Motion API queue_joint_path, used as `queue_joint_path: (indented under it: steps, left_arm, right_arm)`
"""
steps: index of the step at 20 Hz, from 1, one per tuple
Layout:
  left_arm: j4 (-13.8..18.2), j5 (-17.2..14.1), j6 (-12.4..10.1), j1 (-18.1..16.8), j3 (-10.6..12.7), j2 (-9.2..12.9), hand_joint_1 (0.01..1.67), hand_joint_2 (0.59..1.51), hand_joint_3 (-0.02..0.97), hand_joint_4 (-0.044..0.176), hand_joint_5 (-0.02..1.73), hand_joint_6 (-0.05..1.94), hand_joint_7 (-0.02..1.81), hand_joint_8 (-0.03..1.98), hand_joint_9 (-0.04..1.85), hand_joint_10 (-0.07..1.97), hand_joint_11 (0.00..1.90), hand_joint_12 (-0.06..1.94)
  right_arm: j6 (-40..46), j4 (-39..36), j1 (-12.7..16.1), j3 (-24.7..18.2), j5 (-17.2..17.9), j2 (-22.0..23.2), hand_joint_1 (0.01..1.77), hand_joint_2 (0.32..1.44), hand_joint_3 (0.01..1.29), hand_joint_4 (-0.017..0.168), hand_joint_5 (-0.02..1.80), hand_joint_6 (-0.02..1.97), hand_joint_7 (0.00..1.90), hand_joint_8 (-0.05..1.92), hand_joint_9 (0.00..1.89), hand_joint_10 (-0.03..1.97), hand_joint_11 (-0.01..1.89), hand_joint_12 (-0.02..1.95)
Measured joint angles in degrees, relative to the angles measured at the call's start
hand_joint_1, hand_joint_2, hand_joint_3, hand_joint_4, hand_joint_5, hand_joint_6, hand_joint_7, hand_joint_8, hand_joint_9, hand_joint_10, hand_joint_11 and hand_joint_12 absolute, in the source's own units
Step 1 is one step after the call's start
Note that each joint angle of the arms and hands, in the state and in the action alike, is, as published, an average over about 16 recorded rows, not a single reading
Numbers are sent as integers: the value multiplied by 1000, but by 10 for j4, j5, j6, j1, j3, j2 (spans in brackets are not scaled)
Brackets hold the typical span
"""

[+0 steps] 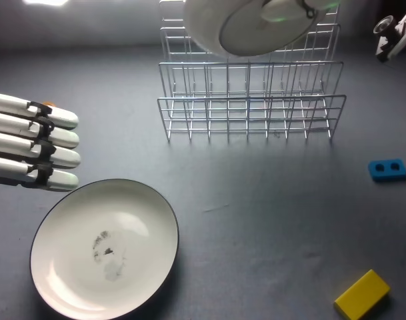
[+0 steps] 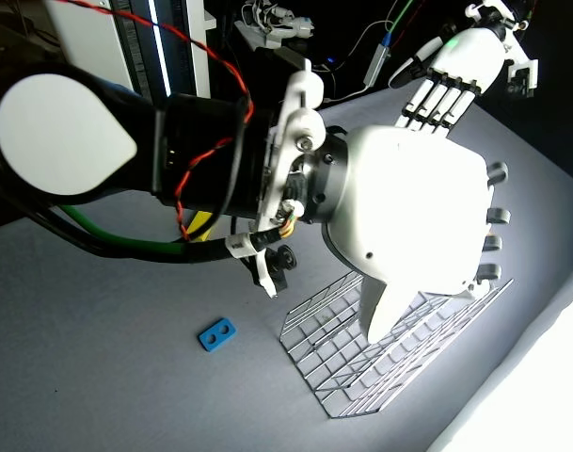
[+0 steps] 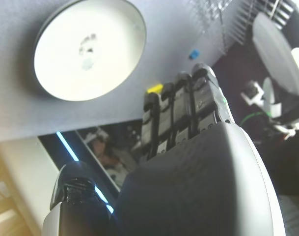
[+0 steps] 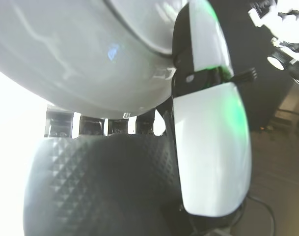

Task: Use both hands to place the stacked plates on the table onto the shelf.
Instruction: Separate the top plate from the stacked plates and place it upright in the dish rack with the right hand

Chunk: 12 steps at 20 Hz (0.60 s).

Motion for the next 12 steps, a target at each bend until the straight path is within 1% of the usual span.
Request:
queue_joint_path:
  steps: [5,12]
  left_arm:
    - [2,-22,0,-1,-6,-2,23,1130,2,8,144,12,108,13,70,5,28,6]
    - [4,-56,-1,-2,-12,-3,23,1130,2,7,166,12,130,13,85,4,37,15]
  right_arm:
    - [4,5,-7,16,-19,-16,1188,1013,12,11,869,1125,986,1004,1233,1,751,967]
    - [11,10,-24,41,-32,-36,1189,1018,13,9,853,1124,987,998,1221,1,751,957]
